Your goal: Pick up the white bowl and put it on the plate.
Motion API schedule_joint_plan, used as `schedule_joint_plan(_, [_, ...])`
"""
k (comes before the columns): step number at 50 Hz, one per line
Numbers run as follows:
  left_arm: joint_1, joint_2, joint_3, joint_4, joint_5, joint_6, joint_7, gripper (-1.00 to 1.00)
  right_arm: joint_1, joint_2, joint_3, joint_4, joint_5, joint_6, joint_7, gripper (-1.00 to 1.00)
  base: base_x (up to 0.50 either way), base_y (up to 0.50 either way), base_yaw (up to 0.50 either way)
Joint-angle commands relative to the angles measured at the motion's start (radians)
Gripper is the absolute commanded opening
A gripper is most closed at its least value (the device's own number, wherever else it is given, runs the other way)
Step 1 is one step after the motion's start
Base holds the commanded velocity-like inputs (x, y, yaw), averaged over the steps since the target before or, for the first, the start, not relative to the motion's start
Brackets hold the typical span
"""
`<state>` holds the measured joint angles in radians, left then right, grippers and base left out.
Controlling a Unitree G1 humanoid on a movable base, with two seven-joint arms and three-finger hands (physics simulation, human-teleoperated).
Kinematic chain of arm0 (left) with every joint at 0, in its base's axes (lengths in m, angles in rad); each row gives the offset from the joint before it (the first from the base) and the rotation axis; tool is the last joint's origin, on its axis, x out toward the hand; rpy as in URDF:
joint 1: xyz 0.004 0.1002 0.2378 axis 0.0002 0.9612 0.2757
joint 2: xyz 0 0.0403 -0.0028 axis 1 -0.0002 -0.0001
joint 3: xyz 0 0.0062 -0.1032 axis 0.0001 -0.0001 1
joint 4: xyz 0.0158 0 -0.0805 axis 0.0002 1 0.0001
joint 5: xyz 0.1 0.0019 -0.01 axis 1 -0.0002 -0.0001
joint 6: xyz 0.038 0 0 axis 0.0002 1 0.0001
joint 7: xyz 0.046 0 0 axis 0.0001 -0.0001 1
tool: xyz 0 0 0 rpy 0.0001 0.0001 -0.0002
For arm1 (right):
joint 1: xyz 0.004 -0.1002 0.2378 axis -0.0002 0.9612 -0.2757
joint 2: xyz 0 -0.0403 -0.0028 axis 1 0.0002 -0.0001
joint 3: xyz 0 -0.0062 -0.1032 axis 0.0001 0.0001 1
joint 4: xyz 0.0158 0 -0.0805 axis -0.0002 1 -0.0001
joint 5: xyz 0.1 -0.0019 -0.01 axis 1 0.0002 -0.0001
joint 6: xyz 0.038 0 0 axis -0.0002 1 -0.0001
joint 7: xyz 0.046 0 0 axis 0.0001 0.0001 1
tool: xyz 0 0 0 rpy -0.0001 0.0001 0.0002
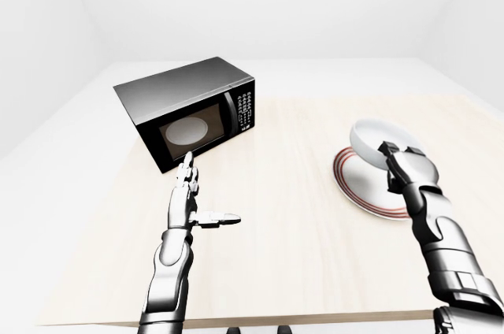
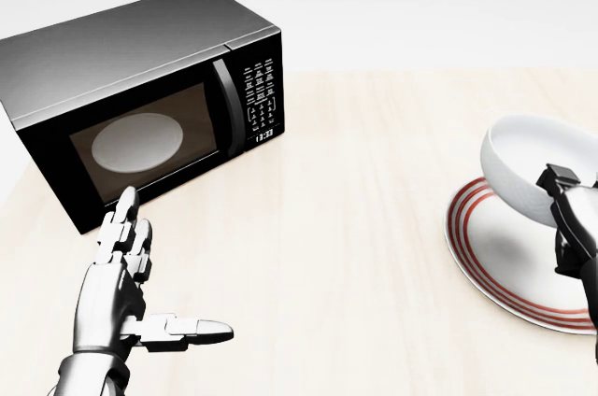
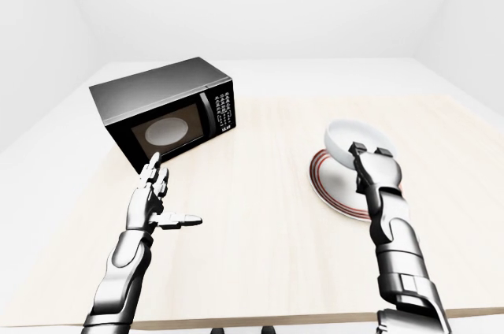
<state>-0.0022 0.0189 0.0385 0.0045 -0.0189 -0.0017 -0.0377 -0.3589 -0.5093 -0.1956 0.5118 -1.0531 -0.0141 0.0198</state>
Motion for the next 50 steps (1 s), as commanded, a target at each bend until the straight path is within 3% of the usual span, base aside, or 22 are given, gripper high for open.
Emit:
schedule_joint_plan(1, [0.000,0.000,0.000,0.000,0.000,0.000,0.000,1.00,-0.001,-0.021,-0.018,0.018,0.012,-0.006,-0.033,-1.00,0.00,0.00,0.00])
schedule_joint_plan(14, [0.000,0.000,0.000,0.000,0.000,0.000,0.000,1.00,-0.016,-0.028,-0.005,0.082,0.021,-0.012,-0.064,-1.00,0.00,0.00,0.00])
schedule_joint_plan(31, [0.000,0.000,0.000,0.000,0.000,0.000,0.000,1.00,-0.041,-0.042,0.027,0.251,0.046,-0.049,-0.162,-1.00,0.00,0.00,0.00])
schedule_joint_plan(50, [0.000,0.000,0.000,0.000,0.000,0.000,0.000,1.00,-0.038,-0.048,0.035,0.259,0.061,-0.047,-0.162,-1.00,0.00,0.00,0.00])
